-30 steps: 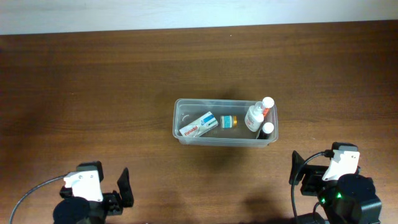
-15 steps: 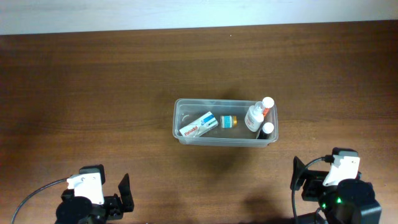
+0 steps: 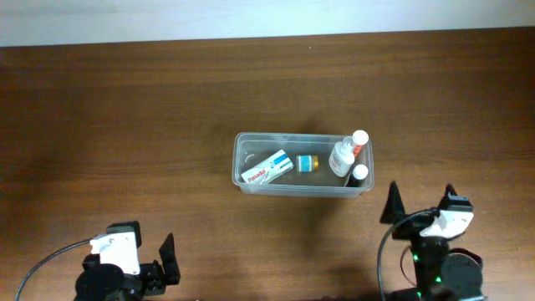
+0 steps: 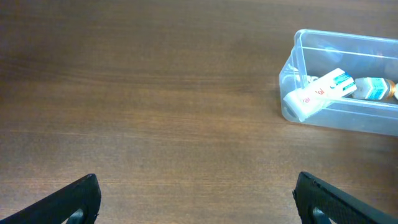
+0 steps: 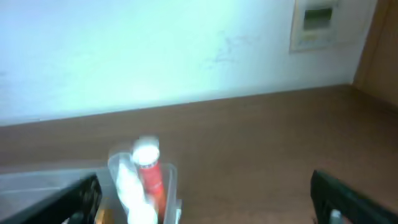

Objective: Pack container

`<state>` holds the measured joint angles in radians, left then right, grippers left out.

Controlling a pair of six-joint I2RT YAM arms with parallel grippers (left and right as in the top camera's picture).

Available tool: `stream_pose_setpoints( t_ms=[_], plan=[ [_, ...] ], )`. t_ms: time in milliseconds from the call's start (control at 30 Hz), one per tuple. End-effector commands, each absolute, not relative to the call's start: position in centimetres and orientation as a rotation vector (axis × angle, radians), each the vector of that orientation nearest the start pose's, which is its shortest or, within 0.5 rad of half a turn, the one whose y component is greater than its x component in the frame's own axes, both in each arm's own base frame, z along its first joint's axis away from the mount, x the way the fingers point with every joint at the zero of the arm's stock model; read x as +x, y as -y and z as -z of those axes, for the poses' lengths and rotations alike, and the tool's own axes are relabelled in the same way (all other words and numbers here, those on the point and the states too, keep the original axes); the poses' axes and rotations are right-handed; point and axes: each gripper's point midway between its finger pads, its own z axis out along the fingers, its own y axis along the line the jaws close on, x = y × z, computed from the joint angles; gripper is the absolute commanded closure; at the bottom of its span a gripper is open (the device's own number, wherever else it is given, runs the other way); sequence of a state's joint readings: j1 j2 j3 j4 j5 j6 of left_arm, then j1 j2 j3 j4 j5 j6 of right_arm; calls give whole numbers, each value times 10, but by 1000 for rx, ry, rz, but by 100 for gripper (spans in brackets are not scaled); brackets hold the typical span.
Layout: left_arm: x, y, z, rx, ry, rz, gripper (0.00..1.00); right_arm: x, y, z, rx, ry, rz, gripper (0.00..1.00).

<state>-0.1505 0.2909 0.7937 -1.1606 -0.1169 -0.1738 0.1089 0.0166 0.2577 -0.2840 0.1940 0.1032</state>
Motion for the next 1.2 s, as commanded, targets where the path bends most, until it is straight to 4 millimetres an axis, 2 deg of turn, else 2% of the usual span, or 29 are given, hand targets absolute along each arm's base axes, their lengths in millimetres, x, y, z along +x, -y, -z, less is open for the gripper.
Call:
stream_pose_setpoints(
  t_ms=[0, 67, 933, 1100, 1167],
  plan=[
    [148, 2, -210, -94, -2221, 48, 0, 238, 12, -191, 127, -1605, 43, 2],
    [148, 2, -210, -94, -2220, 48, 0, 242, 12, -154, 122, -1681, 54, 2],
    [148, 2, -208, -94, -2223, 48, 0, 246, 12, -150, 122, -1687, 55, 2],
    [152, -1, -194, -105, -2221, 23, 0, 246, 12, -150, 122, -1687, 55, 2],
    [161, 0, -174, -107, -2185, 30, 0, 246, 12, -150, 122, -1687, 55, 2]
  ],
)
